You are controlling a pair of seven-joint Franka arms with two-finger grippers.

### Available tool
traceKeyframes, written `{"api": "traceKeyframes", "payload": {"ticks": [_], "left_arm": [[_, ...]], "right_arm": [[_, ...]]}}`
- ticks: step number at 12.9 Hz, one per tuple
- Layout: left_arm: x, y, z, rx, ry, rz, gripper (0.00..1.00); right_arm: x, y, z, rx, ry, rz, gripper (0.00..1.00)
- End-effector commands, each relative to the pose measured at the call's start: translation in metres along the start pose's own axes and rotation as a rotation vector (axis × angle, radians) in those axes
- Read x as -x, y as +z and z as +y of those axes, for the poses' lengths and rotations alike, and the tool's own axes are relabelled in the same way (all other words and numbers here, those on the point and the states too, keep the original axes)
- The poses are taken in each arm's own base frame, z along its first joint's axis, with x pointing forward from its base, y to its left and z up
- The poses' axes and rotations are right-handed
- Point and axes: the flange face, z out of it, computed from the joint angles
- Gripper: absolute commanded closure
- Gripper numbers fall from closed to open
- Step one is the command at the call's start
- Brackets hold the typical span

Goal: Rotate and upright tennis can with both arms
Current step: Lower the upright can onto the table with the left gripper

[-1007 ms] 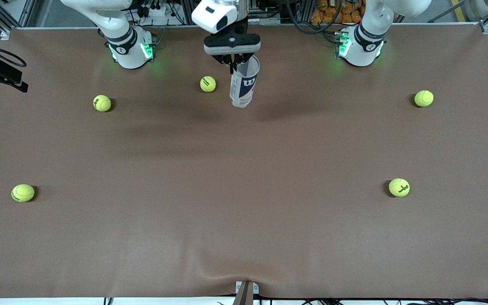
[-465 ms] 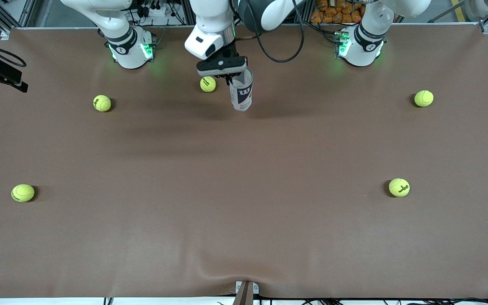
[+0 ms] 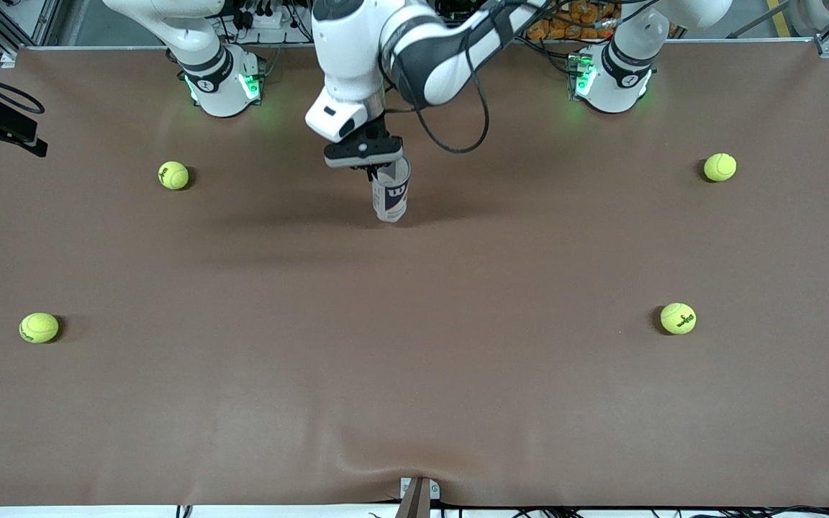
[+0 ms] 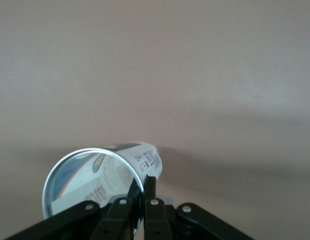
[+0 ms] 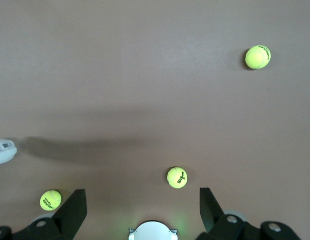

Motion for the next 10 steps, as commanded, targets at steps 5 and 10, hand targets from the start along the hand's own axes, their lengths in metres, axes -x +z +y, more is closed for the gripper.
{"api": "traceKeyframes", "payload": {"ticks": [5,10], "left_arm": [[0.000,0.036,0.014,-0.015,0.028,0.073,1.00],[-0.001,0.046,0.017,0.000,0.034,0.079,1.00]], "right_arm": [[0.006,-0.006,-0.001,-0.009,0.010,0.006,0.00],[0.006,-0.006,-0.001,-0.009,0.008,0.006,0.00]]}}
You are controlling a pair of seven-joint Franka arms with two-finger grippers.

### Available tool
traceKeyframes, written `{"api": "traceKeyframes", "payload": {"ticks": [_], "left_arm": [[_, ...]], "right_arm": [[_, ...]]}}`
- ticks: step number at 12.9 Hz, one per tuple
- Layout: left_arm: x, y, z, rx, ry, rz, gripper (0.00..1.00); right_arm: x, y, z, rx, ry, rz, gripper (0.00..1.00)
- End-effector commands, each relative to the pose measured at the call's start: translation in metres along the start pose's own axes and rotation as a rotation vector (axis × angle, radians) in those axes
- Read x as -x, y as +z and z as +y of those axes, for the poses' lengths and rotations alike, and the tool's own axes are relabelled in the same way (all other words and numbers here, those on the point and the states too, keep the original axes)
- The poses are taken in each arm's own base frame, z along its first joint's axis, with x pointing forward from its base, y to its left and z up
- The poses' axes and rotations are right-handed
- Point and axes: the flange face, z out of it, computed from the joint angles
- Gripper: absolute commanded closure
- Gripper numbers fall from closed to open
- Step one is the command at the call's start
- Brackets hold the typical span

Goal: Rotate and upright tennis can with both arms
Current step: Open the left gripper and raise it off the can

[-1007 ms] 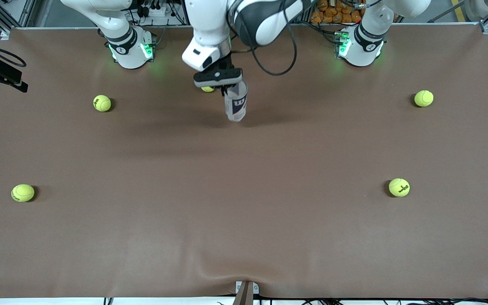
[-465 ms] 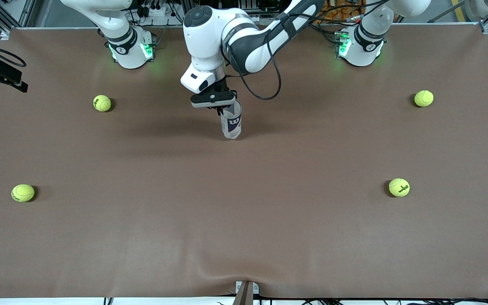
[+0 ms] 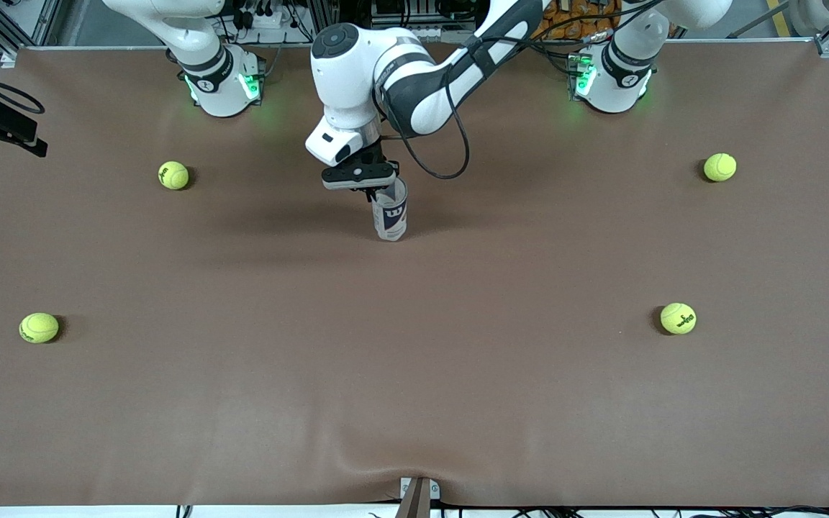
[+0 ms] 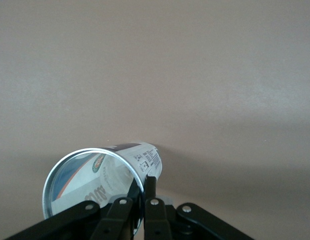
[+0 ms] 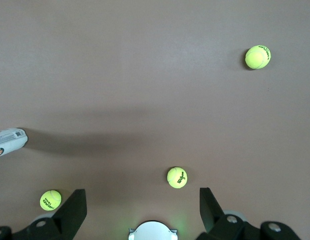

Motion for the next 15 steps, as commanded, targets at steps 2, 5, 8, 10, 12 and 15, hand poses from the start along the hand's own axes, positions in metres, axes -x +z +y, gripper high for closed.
{"api": "traceKeyframes", "payload": {"ticks": [2,5,8,10,12,15], "left_arm": [[-0.003,-0.002,0.005,0.004,0.006,0.051,0.68],[0.000,-0.002,0.007,-0.003,0.020,0.076,0.00],[-0.005,-0.026,0.004,0.010,0.016,0.093,0.00],[-0.014,-0.063,-0.011,-0.012,0.000,0.113,0.00],[-0.017,-0.111,-0.031,-0.046,0.001,0.124,0.00],[-0.022,-0.185,-0.066,-0.066,0.011,0.135,0.00]], "right_arm": [[0.006,-0.006,-0.001,-0.009,0.008,0.004,0.00],[0.006,-0.006,0.000,-0.009,0.011,0.006,0.00],[0.006,-0.006,0.000,-0.009,0.010,0.006,0.00],[0.006,-0.006,0.000,-0.009,0.011,0.006,0.00],[0.006,-0.006,0.000,-0.009,0.010,0.006,0.00],[0.006,-0.006,0.000,-0.009,0.010,0.006,0.00]]}}
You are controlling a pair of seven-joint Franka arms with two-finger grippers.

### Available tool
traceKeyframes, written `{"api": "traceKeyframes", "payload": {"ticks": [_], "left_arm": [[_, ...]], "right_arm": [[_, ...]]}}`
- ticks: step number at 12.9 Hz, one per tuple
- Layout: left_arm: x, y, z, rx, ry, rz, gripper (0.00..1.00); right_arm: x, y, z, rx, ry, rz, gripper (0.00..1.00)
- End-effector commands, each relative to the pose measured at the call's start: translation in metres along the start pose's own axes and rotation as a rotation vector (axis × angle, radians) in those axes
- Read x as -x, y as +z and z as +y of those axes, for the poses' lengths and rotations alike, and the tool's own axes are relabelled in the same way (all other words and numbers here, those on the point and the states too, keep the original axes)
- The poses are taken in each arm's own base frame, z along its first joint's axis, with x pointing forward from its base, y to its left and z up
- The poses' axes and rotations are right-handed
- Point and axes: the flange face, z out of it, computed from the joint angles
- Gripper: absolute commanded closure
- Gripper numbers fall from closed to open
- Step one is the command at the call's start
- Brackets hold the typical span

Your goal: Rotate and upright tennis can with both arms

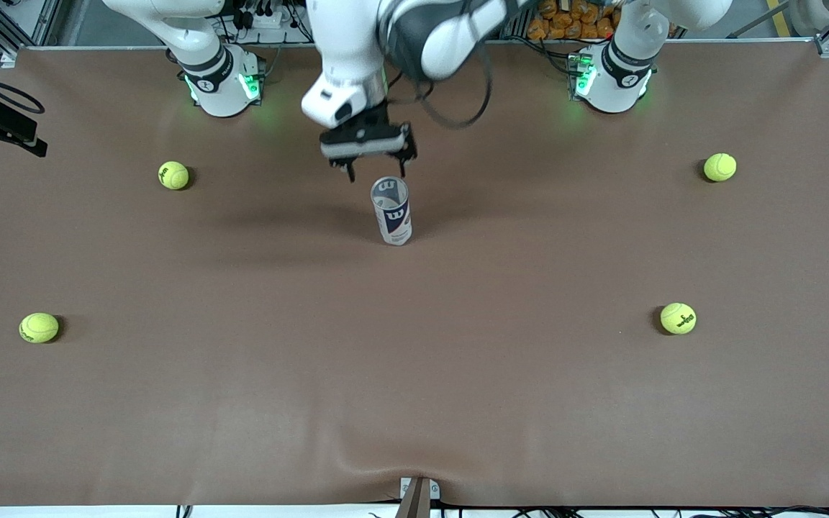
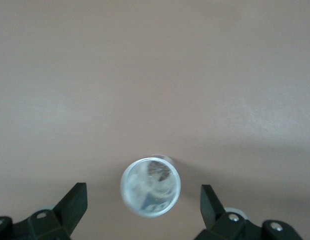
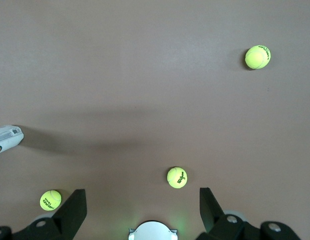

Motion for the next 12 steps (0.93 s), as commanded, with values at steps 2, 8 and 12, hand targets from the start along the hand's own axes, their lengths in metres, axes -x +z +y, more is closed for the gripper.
{"api": "traceKeyframes", "payload": {"ticks": [2,8,12], "left_arm": [[-0.020,-0.089,-0.063,-0.016,-0.003,0.015,0.00],[-0.103,-0.178,-0.226,-0.034,0.044,-0.032,0.00],[-0.178,-0.172,-0.355,-0.045,0.140,-0.083,0.00]], "right_arm": [[0.006,-0.006,-0.001,-0.009,0.009,0.005,0.00],[0.006,-0.006,-0.001,-0.009,0.011,0.005,0.00],[0.006,-0.006,-0.001,-0.009,0.011,0.005,0.00]]}}
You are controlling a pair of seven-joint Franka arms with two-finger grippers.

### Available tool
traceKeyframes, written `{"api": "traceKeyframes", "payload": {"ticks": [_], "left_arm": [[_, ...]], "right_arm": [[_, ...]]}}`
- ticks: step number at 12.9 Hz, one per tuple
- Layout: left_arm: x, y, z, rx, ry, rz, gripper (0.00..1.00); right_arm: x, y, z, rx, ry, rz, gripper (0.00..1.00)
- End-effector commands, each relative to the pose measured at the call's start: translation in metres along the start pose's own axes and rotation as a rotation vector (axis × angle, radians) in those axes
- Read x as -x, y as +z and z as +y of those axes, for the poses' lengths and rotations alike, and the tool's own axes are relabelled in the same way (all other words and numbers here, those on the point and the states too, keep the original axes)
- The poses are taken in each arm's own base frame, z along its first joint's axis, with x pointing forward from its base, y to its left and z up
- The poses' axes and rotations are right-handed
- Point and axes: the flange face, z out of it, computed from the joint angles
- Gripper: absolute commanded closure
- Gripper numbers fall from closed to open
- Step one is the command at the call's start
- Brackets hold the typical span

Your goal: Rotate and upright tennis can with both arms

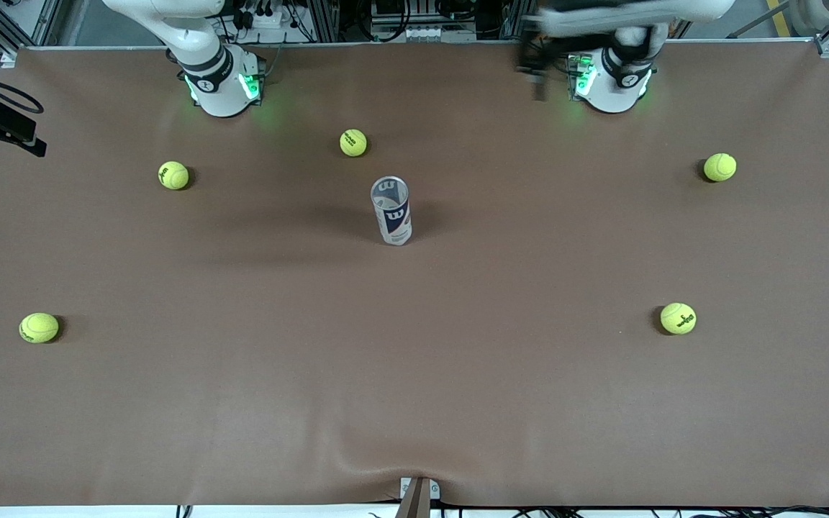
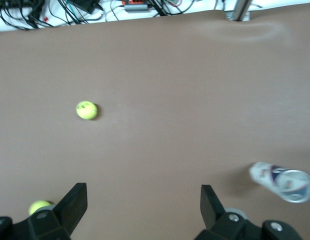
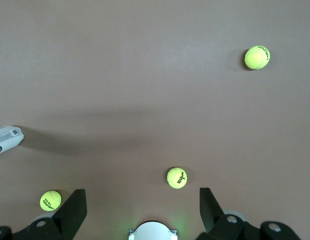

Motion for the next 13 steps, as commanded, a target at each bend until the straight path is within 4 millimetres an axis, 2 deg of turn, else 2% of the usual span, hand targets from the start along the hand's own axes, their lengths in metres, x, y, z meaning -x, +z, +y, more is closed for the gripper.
{"api": "traceKeyframes", "payload": {"ticks": [1,4,6,8,11,13], "left_arm": [[-0.030,0.019,-0.082,0.019,0.042,-0.054,0.00],[-0.066,0.051,-0.181,0.079,0.122,-0.045,0.00],[-0.077,0.076,-0.220,0.088,0.140,-0.029,0.00],[-0.077,0.112,-0.244,0.131,0.108,-0.073,0.00],[-0.066,0.160,-0.253,0.151,0.077,-0.139,0.00],[-0.060,0.167,-0.258,0.142,0.064,-0.126,0.00]], "right_arm": [[0.006,-0.005,-0.001,-0.009,0.009,0.003,0.00],[0.006,-0.005,0.000,-0.009,0.012,0.003,0.00],[0.006,-0.005,0.000,-0.009,0.013,0.003,0.00],[0.005,-0.005,0.000,-0.009,0.013,0.002,0.00],[0.005,-0.005,0.000,-0.009,0.013,0.002,0.00],[0.005,-0.005,0.000,-0.009,0.013,0.002,0.00]]}}
